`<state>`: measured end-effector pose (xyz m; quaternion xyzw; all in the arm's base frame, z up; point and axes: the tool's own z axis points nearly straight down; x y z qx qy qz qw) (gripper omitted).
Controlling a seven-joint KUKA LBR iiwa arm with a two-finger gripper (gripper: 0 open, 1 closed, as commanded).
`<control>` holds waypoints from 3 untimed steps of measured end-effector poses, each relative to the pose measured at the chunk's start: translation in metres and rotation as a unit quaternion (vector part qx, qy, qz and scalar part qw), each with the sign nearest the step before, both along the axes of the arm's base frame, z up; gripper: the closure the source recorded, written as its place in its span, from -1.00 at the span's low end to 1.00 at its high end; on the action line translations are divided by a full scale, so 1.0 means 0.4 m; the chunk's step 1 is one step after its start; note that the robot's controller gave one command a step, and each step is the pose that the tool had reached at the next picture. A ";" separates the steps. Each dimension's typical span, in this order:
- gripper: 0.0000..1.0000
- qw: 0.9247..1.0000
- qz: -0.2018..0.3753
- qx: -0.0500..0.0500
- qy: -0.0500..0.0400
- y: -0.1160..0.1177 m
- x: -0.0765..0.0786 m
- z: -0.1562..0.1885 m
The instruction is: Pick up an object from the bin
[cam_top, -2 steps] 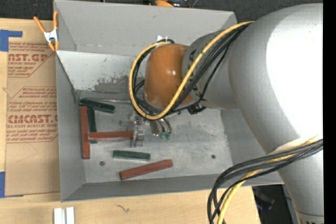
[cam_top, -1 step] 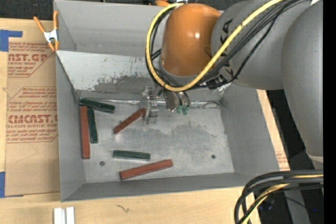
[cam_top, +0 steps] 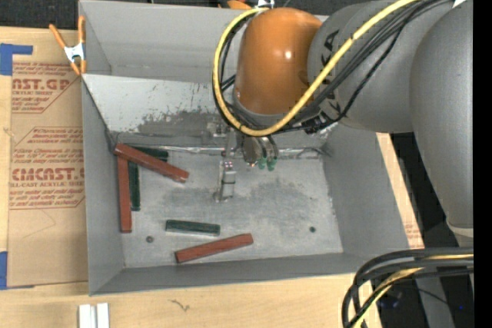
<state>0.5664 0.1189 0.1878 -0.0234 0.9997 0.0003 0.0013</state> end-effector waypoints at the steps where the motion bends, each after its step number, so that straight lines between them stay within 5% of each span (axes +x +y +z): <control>1: -1.00 0.997 0.081 0.000 0.004 0.047 -0.109 -0.303; 2: 1.00 0.997 0.080 0.000 0.001 0.048 -0.104 -0.294; 3: 1.00 0.974 0.226 0.000 -0.004 0.078 -0.062 0.062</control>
Offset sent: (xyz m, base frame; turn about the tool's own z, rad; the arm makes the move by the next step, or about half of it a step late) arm -0.0417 0.0182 -0.1178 -0.1603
